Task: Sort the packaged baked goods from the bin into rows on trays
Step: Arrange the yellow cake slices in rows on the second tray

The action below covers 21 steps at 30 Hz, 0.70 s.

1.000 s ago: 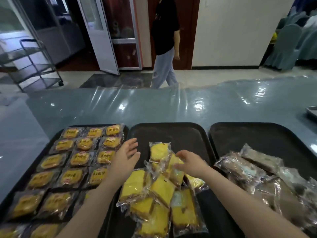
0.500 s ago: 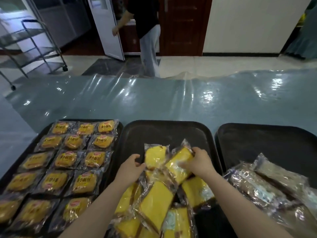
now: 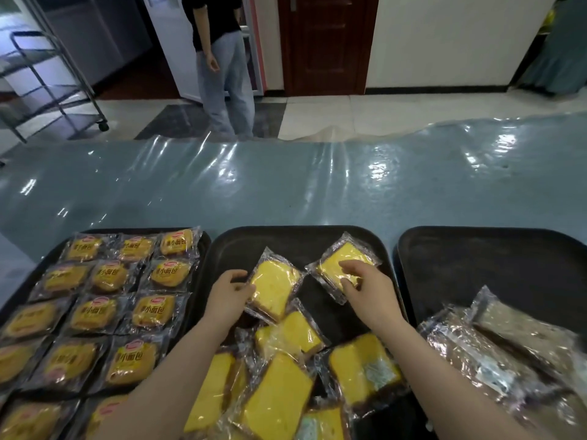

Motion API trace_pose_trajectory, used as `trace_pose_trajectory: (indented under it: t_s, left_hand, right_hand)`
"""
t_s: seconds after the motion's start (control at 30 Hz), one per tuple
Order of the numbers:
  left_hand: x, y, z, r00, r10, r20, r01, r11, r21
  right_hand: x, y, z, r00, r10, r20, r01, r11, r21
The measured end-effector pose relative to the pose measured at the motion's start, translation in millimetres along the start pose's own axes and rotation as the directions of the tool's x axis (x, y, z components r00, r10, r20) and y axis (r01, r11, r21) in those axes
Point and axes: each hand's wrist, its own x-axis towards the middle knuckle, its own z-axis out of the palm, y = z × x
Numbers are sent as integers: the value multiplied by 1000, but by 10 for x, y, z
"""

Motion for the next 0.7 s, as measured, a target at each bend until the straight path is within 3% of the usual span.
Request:
trace_pose_trajectory:
  t_s: [0.1,0.3,0.4,0.47,0.57,0.7]
  left_hand:
    - [71,26,-35,1000,6,-7,-6,1000,-14]
    - [274,146,-107,996,94,1,-94,994,48]
    - [388,212,-136,966,216,-142,-186,963,196]
    - [382,219,-83,927,316,-201,-231,905,357]
    - [284,122,126,898,431,-88,-314,767,559]
    - [204,-68,404,940,332,75,-272,601,752]
  right_hand:
    - [37,90,33,998,65,-13,-66,997,-48]
    - [135,199,58,993,86,79,-55,940,-338]
    - [168,242,108,989,117,86,-74,918,-390]
    - [162,243,185,990,110,89,-65,913,-402]
    - [143,200,327,993,22,118,20,941,-338]
    - [187,229,435,989,-120,88,147,881,-449]
